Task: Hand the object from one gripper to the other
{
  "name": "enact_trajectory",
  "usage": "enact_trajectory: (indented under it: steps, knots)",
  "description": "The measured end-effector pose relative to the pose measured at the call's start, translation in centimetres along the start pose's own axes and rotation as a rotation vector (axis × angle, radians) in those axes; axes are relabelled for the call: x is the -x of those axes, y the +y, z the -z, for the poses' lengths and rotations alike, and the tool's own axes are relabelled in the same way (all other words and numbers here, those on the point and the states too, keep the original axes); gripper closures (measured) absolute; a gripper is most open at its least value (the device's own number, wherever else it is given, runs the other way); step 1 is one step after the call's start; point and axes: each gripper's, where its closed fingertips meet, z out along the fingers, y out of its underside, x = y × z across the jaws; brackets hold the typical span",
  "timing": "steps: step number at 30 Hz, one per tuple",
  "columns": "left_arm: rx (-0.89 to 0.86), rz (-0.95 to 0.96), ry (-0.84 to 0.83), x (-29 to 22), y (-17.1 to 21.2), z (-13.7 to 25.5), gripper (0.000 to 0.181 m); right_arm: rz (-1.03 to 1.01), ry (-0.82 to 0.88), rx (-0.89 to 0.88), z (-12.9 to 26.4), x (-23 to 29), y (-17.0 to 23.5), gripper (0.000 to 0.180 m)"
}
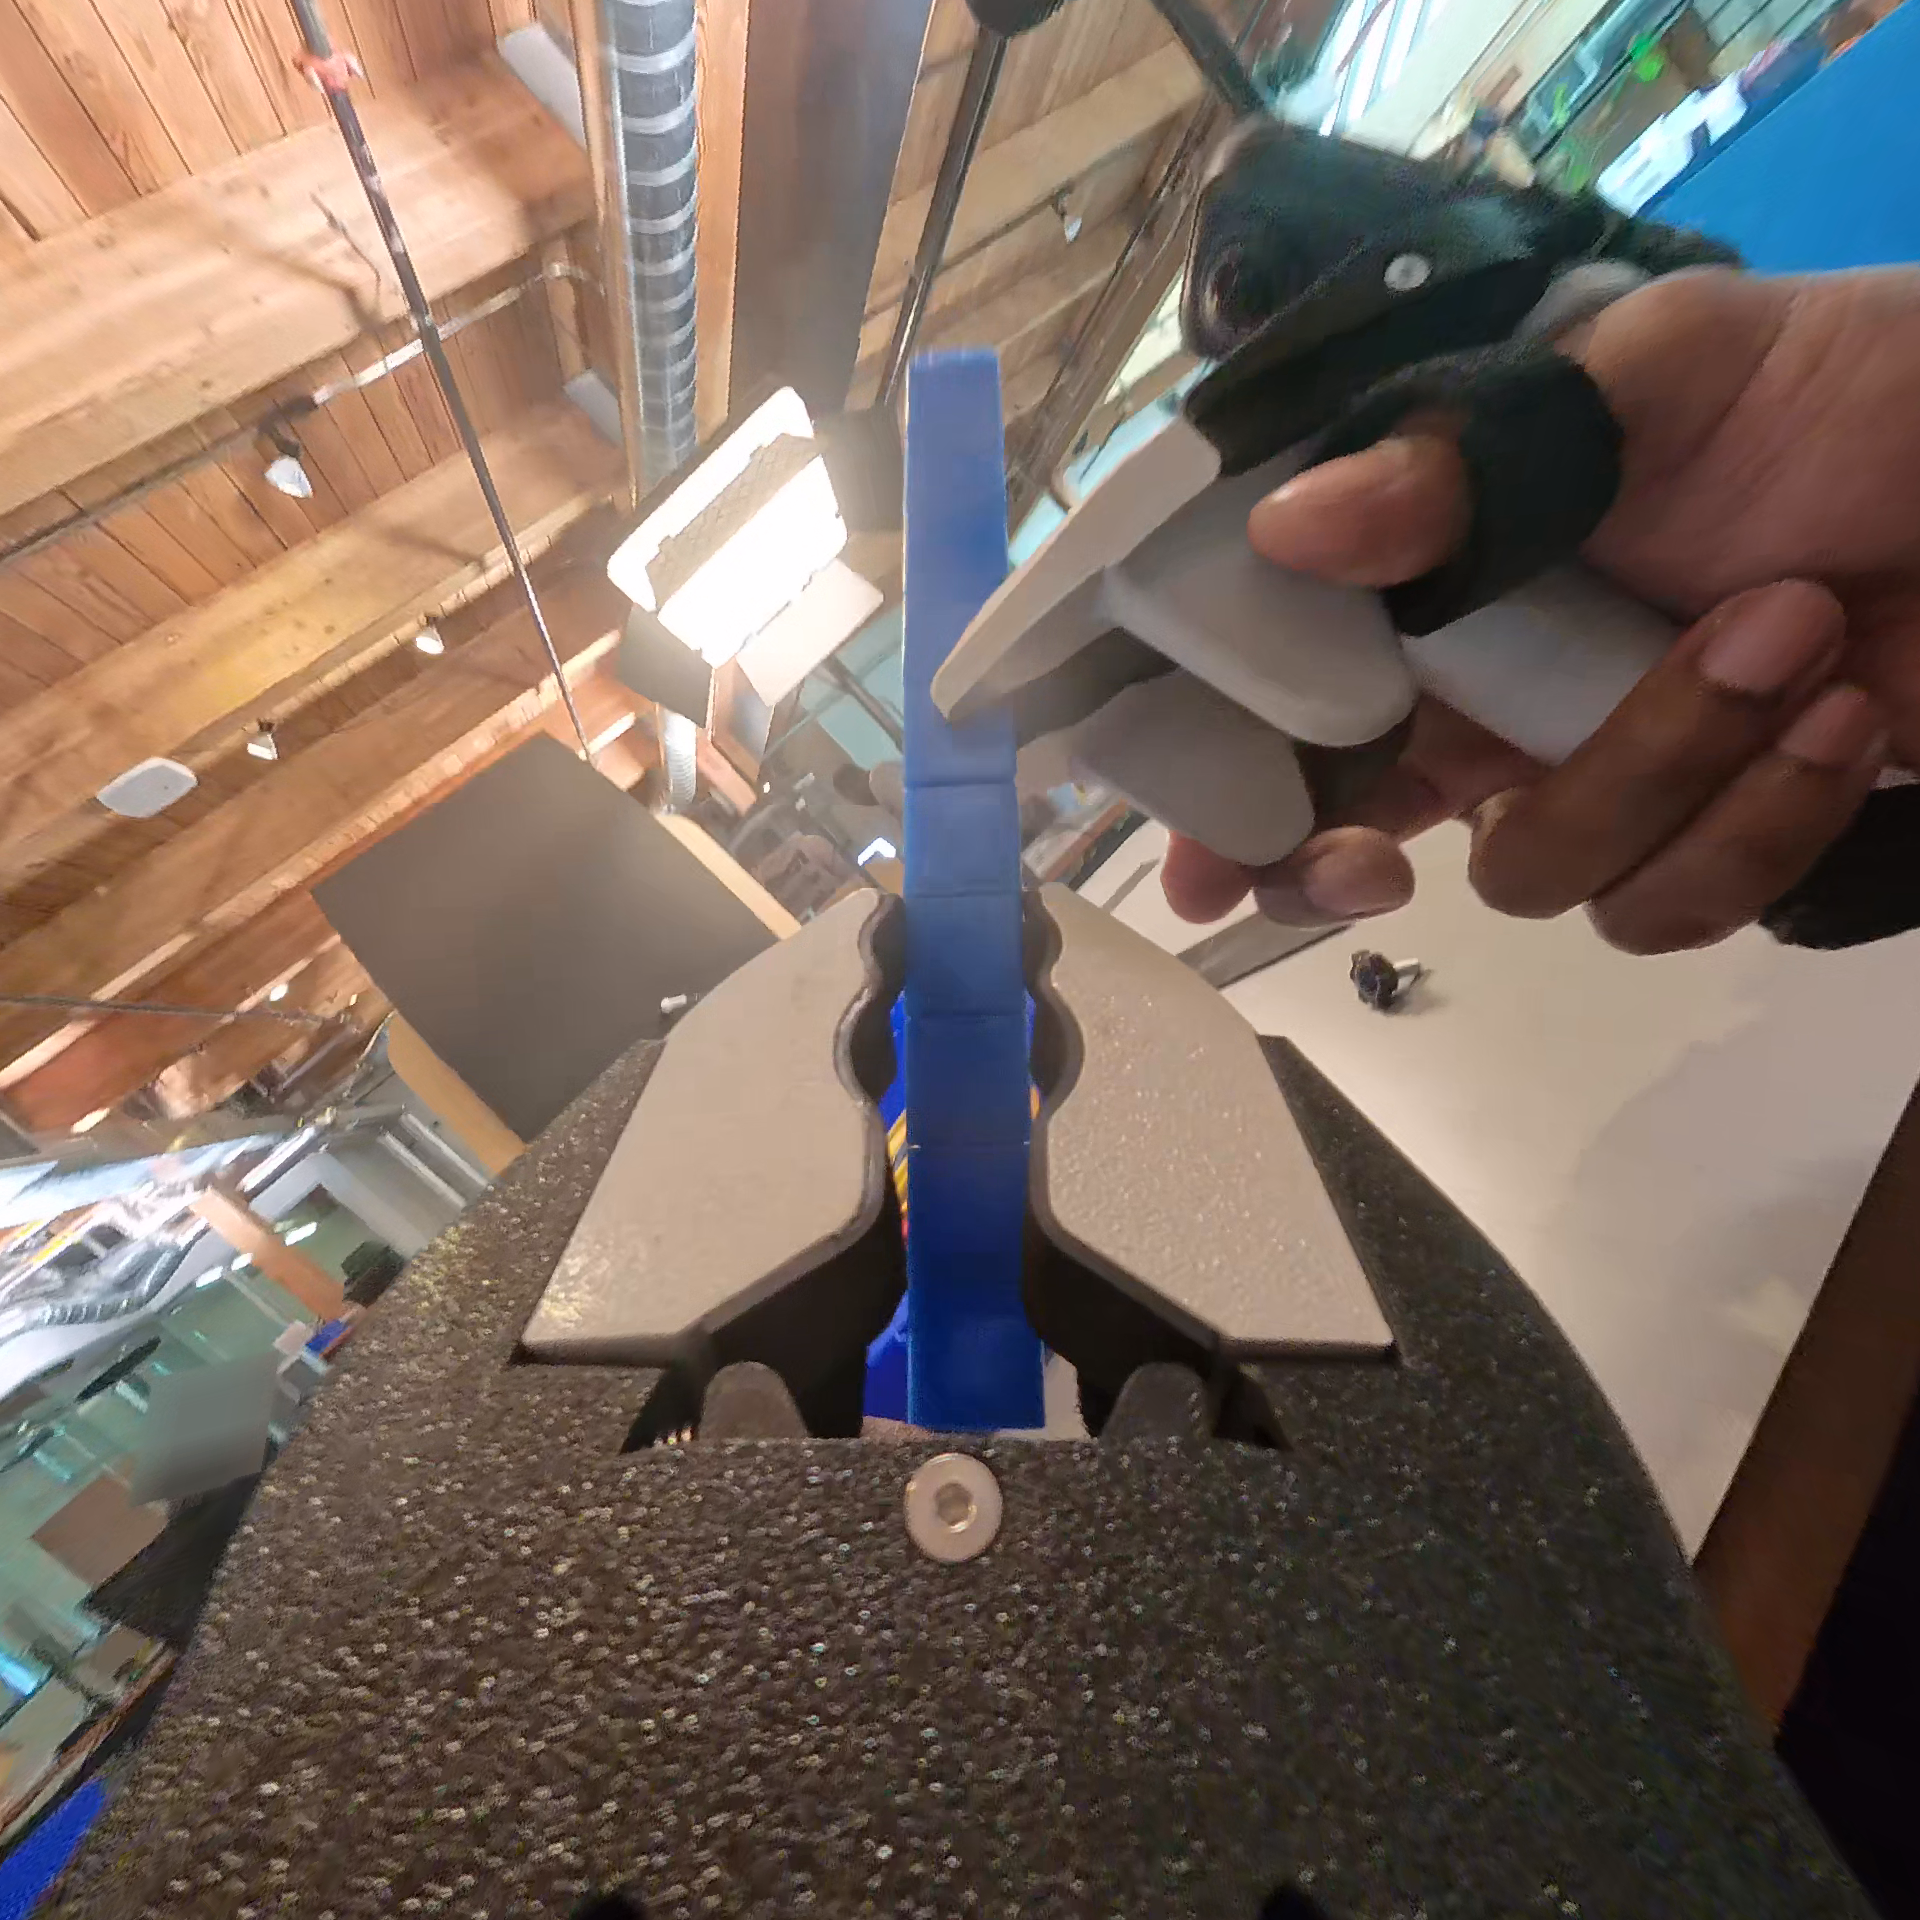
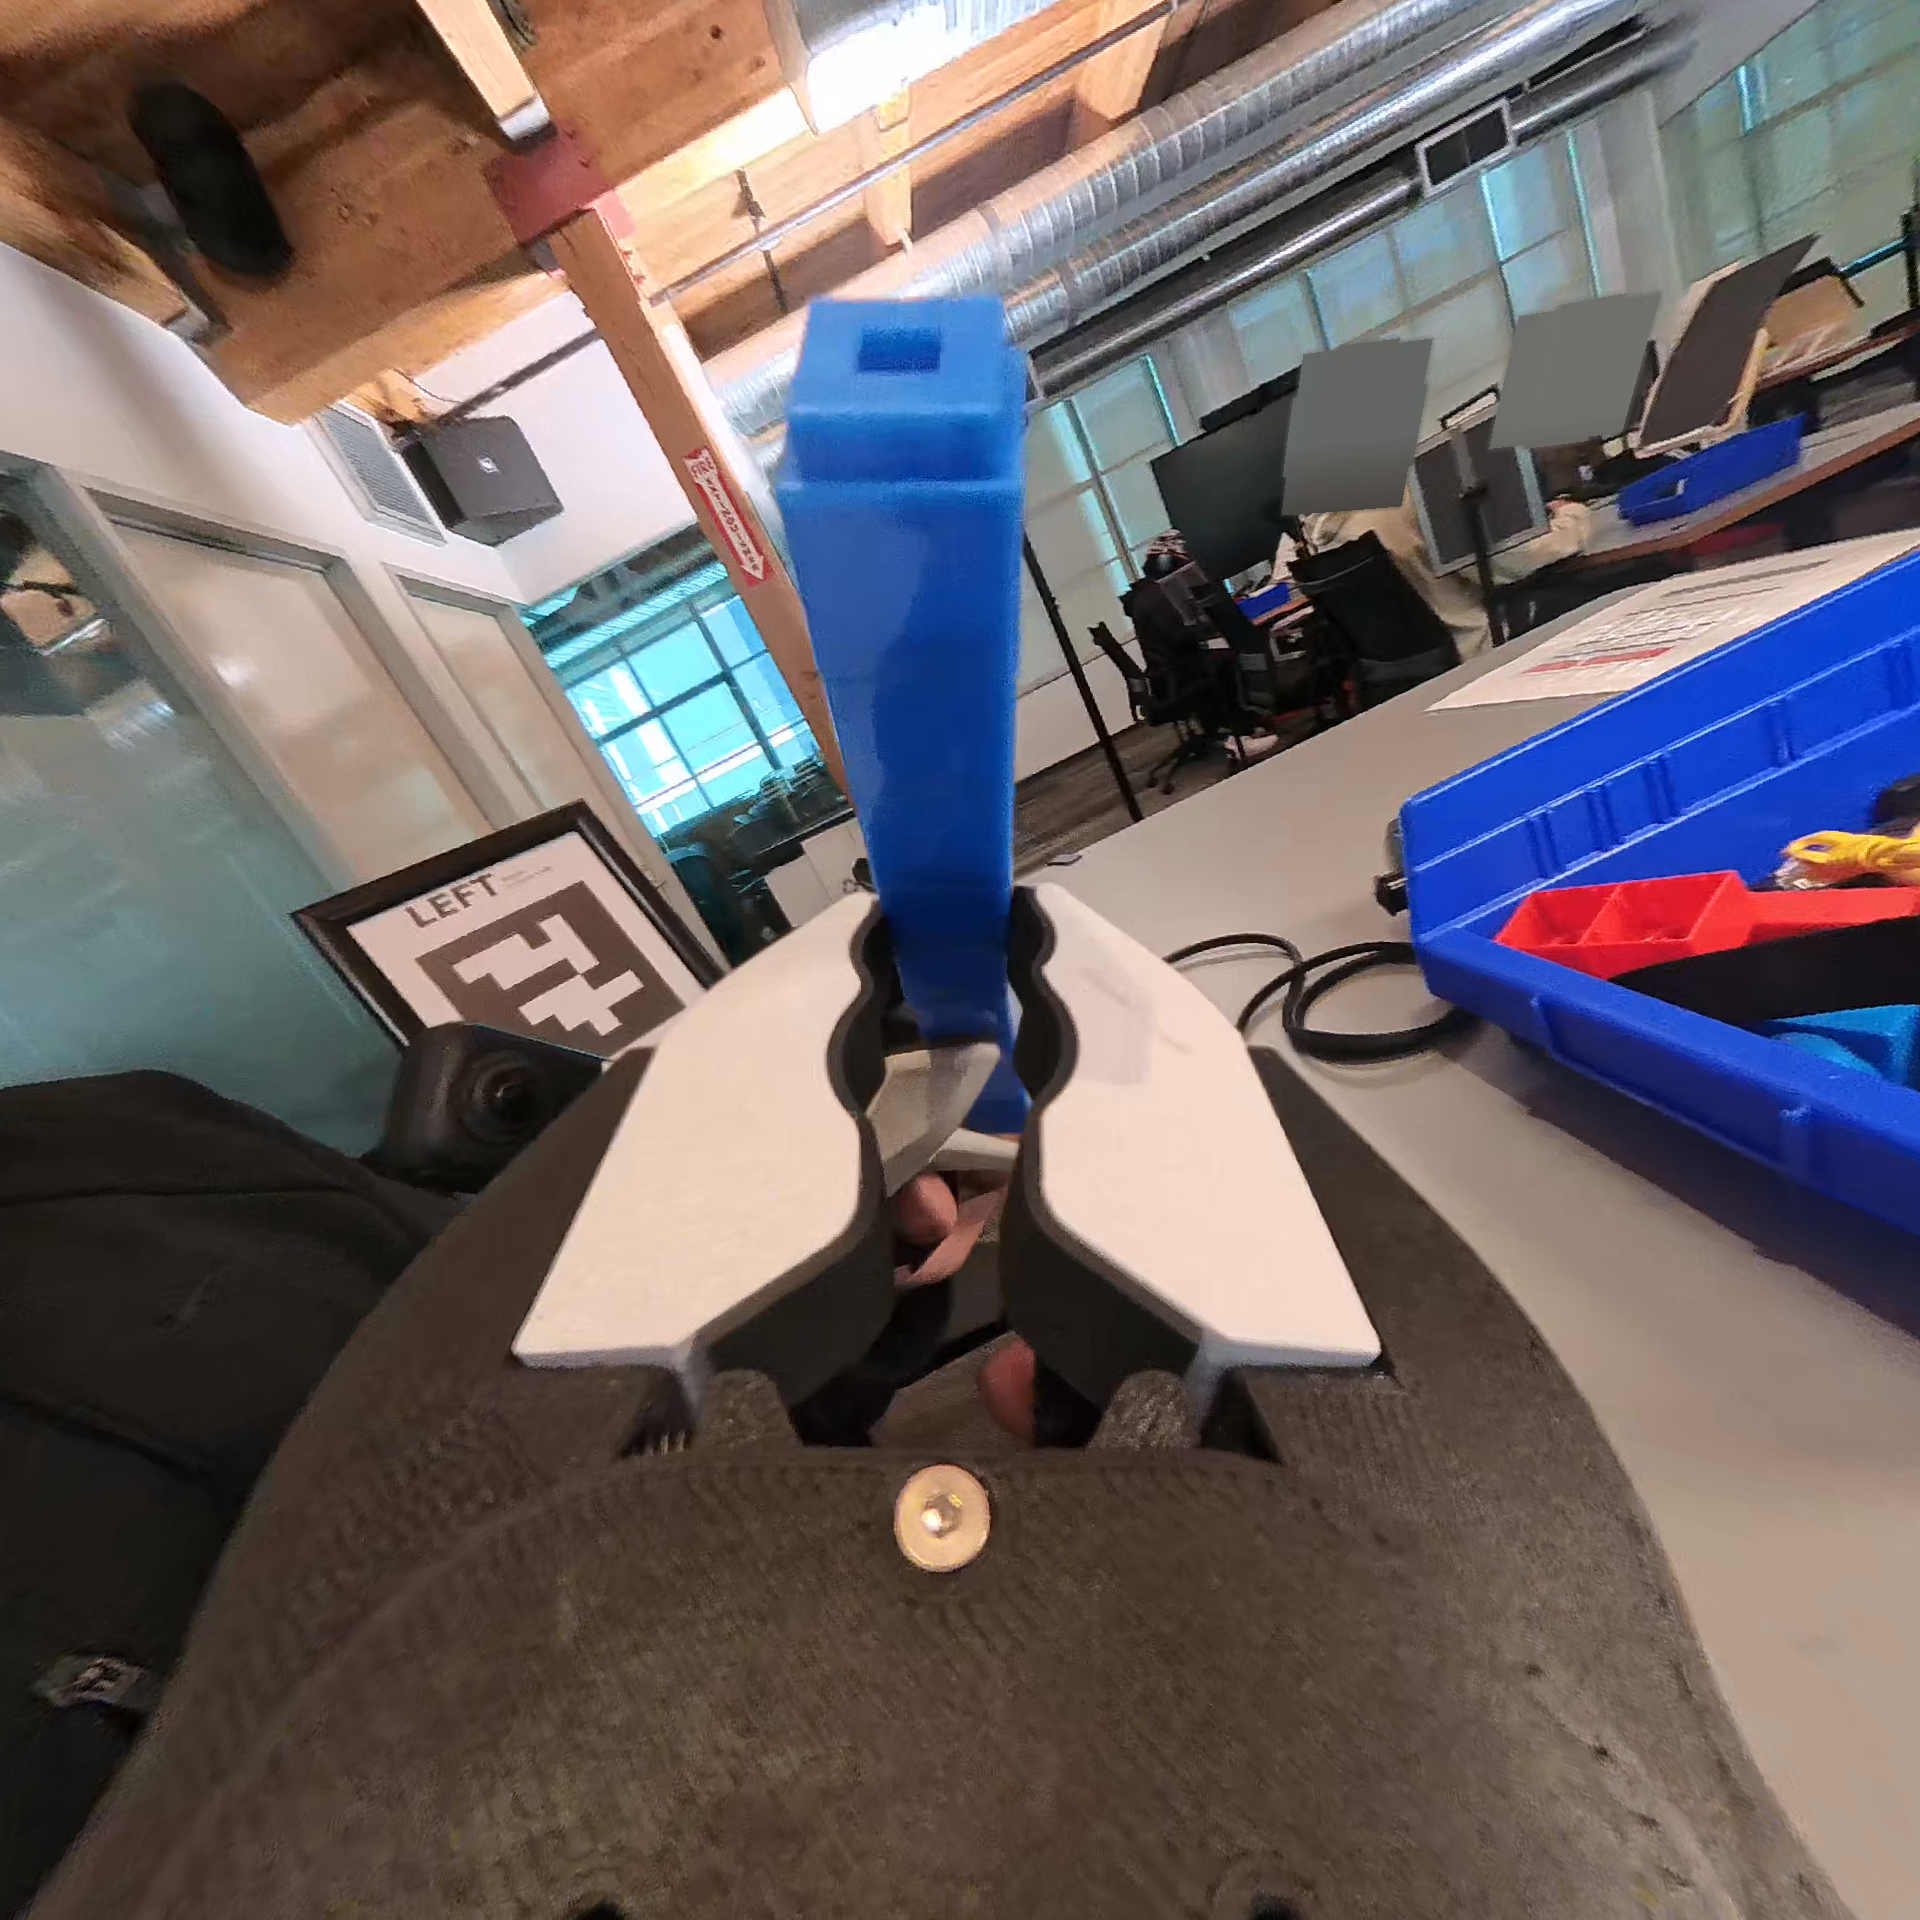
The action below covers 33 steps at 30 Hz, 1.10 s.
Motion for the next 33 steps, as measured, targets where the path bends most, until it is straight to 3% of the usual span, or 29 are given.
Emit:
enact_trajectory:
  steps: [10,16,25,33]
  knots:
    - [0.068,-0.040,0.010,0.1,0.7,0.0,0.160,0.150,0.143,0.053,-0.4,-0.6,0.5,0.158]
    - [0.056,-0.033,0.018,0.1,1.0,0.1,0.159,0.116,0.151,0.058,-0.4,-1.0,0.7,0.158]
    - [0.100,0.428,0.162,0.8,3.0,-0.2,0.158,0.167,0.292,0.086,0.1,-3.5,1.0,0.145]
    - [0.274,0.595,0.117,7.5,7.2,0.6,0.158,0.265,0.452,0.230,2.6,-7.1,1.8,0.148]
